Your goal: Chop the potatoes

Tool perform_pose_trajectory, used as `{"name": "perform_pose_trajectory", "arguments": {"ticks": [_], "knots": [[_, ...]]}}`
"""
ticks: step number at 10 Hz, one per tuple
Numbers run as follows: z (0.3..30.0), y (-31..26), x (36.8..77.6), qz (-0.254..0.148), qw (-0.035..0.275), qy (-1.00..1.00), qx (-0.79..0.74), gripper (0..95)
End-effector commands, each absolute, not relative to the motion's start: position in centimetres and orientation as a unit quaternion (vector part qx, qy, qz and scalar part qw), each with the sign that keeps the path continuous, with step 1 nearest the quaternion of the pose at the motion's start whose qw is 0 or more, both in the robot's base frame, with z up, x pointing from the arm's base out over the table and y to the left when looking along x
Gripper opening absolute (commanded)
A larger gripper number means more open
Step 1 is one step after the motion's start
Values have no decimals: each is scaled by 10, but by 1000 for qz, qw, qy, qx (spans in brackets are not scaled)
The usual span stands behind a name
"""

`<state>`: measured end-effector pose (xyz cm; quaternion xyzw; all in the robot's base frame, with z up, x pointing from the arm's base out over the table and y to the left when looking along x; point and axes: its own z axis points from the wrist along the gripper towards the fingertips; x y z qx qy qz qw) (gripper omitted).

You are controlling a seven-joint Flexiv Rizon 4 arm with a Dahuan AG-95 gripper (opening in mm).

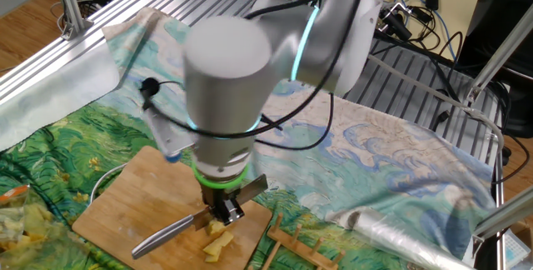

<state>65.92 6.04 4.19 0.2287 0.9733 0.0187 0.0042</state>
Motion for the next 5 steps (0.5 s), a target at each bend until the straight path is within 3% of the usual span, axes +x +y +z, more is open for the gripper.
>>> {"name": "perform_pose_trajectory", "arguments": {"ticks": [1, 5], "knots": [[2, 62, 663, 17, 0, 974, 227, 0], [20, 57, 673, 15, 0, 978, 207, 0]]}}
